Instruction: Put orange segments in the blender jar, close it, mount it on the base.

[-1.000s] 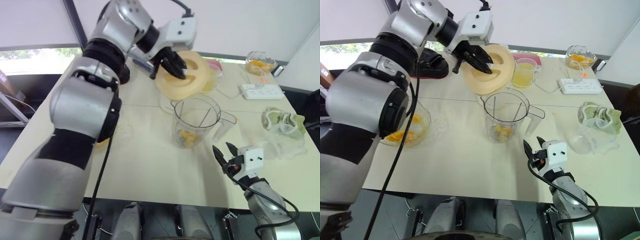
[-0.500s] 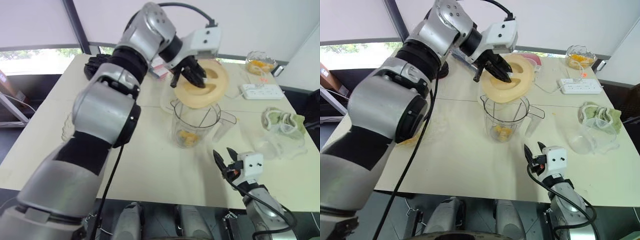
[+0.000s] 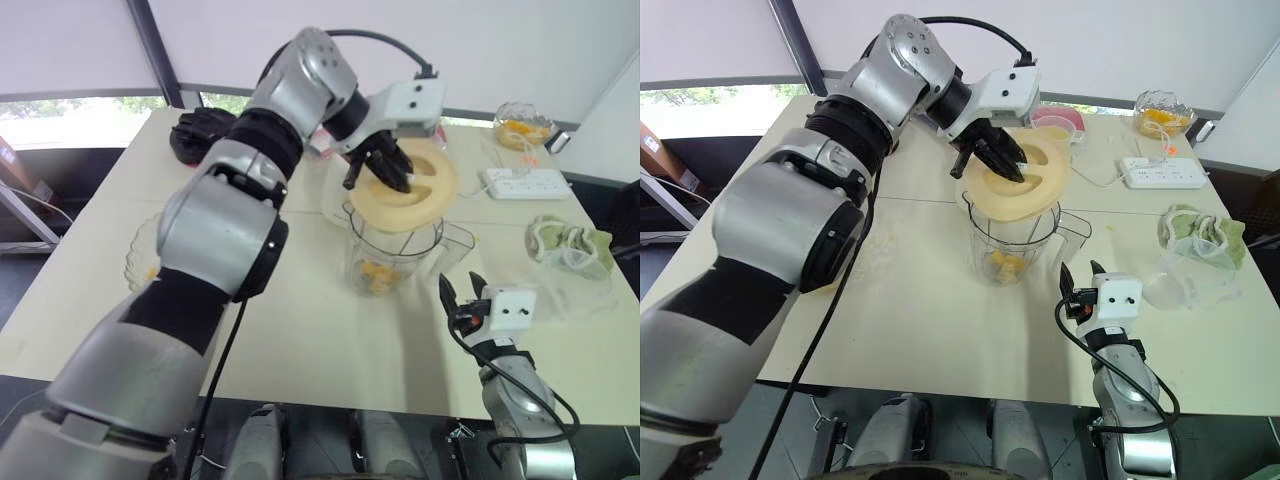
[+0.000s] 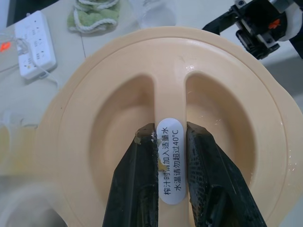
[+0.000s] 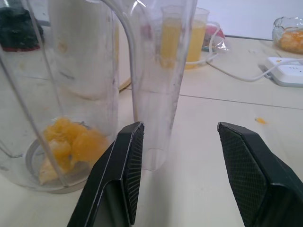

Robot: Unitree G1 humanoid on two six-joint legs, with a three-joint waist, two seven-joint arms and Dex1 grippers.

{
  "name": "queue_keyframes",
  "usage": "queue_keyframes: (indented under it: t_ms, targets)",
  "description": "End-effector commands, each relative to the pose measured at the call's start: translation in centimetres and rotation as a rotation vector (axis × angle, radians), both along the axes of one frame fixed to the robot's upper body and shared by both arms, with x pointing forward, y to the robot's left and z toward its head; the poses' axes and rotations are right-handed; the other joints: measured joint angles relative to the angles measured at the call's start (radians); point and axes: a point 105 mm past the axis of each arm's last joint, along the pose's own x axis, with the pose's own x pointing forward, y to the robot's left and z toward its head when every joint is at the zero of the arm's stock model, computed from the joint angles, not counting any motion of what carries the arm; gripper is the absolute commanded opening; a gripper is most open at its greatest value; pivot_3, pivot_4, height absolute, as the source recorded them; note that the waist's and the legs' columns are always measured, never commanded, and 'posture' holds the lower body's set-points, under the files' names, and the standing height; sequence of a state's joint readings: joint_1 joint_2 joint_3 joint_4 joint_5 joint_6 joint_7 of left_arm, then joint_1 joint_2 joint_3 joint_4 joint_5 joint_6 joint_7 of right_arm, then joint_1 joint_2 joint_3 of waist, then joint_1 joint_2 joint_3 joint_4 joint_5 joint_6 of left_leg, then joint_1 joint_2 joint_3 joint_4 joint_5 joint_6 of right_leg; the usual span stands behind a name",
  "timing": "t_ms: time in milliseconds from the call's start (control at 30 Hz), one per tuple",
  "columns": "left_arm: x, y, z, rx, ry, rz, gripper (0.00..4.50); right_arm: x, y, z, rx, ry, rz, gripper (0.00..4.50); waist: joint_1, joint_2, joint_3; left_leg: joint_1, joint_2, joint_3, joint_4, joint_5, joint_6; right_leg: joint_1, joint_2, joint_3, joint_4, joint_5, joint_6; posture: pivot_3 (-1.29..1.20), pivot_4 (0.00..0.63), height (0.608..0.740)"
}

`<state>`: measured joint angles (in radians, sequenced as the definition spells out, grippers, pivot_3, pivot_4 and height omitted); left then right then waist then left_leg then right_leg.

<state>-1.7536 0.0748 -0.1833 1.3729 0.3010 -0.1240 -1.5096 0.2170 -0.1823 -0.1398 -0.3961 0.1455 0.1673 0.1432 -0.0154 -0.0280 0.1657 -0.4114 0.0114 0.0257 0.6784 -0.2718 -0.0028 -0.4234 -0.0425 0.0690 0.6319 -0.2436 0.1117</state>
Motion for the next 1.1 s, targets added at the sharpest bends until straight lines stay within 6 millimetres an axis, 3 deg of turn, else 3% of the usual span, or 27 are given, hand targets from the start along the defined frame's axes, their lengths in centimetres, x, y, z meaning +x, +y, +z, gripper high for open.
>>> queue_keyframes:
  t_ms: [33, 400, 1100]
  targets:
    - [-0.3, -0.3, 0.5, 0.006, -0.034, -0.028, 0.24, 0.3, -0.1, 1.2, -0.012, -0.052, -0.004, 2.55, 0.0, 0.0, 0.0, 0.0, 0.0, 0.0, 0.0, 0.0, 0.0, 0.0, 0.0, 0.0, 0.0, 0.0, 0.0, 0.0, 0.15, 0.74]
    - [-0.2, -0.2, 0.1, 0.016, -0.033, -0.031, 0.24, 1.0, 1.0, 1.4, 0.037, -0.043, 0.059, 2.55, -0.001, 0.0, 0.0, 0.0, 0.0, 0.0, 0.0, 0.0, 0.0, 0.0, 0.0, 0.0, 0.0, 0.001, 0.003, 0.0, 0.15, 0.74]
    - [-0.3, -0.1, -0.3, 0.024, -0.026, -0.042, 0.24, 3.6, 0.5, 1.9, 0.007, -0.087, 0.017, 2.55, -0.002, 0.001, 0.0, 0.0, 0.0, 0.0, 0.0, 0.0, 0.0, 0.0, 0.0, 0.0, 0.0, 0.002, 0.004, 0.0, 0.15, 0.74]
